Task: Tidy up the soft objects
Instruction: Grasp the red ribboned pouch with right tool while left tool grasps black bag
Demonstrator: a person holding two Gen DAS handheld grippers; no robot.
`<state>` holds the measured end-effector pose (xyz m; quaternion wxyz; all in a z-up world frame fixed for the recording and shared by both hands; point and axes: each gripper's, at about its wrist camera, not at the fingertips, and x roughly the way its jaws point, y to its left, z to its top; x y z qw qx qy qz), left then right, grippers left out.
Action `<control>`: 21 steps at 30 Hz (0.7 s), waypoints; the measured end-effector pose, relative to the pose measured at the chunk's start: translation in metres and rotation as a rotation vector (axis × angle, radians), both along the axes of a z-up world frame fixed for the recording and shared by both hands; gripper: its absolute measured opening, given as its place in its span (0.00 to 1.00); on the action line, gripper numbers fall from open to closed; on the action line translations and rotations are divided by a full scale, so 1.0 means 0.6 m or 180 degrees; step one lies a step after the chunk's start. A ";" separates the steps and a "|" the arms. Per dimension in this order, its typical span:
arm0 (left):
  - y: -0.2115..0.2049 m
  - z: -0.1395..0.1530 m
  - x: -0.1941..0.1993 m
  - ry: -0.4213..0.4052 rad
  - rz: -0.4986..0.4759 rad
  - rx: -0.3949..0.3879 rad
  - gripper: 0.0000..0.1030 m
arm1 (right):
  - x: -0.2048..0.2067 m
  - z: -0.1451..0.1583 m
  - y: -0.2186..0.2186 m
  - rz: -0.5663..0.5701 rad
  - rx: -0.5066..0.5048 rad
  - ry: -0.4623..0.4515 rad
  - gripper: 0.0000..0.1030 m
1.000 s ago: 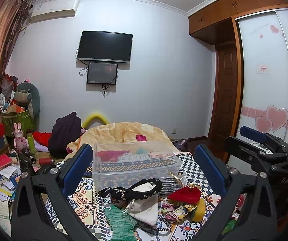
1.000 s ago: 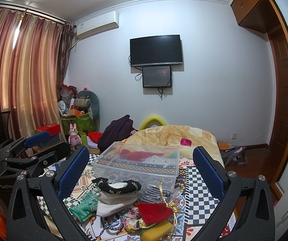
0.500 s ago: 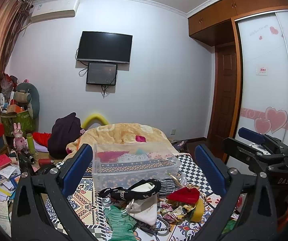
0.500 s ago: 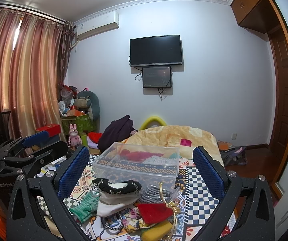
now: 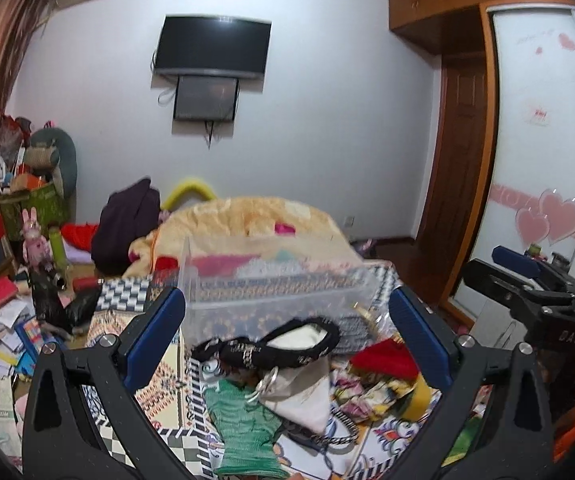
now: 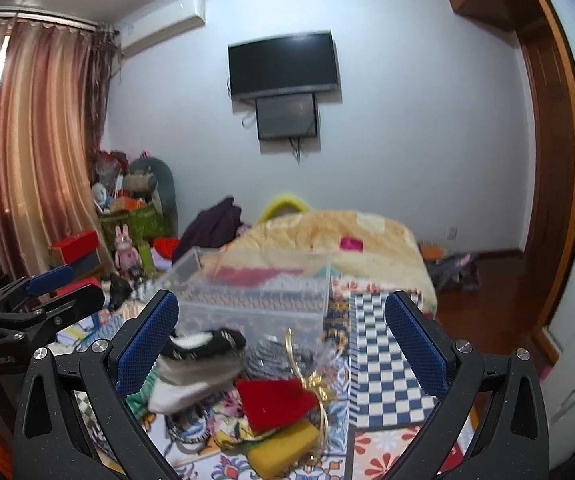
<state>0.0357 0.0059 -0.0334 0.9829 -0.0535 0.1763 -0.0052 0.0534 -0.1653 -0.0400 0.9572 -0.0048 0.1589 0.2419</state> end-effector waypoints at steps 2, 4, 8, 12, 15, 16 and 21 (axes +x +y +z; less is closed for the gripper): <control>0.001 -0.021 0.013 0.0122 -0.0017 -0.0031 1.00 | 0.014 -0.018 0.002 0.0005 -0.0057 0.0118 1.00; 0.005 -0.040 0.028 0.0253 -0.0047 -0.0085 1.00 | 0.022 -0.035 0.002 0.0015 -0.0093 0.0211 1.00; 0.007 -0.077 0.058 0.0531 -0.0125 -0.0113 1.00 | 0.039 -0.067 -0.002 0.0067 -0.0129 0.0445 1.00; 0.003 -0.111 0.084 0.0755 -0.0176 -0.0161 1.00 | 0.053 -0.100 -0.007 0.0090 -0.0199 0.0680 1.00; 0.000 -0.126 0.102 0.0884 -0.0181 -0.0167 1.00 | 0.062 -0.122 -0.014 0.0111 -0.0220 0.0855 0.97; -0.003 -0.129 0.104 0.0907 -0.0168 -0.0153 1.00 | 0.065 -0.128 -0.016 0.0126 -0.0213 0.0916 0.94; -0.016 -0.136 0.123 0.0946 -0.0125 -0.0072 1.00 | 0.080 -0.144 -0.019 0.0187 -0.0145 0.1146 0.78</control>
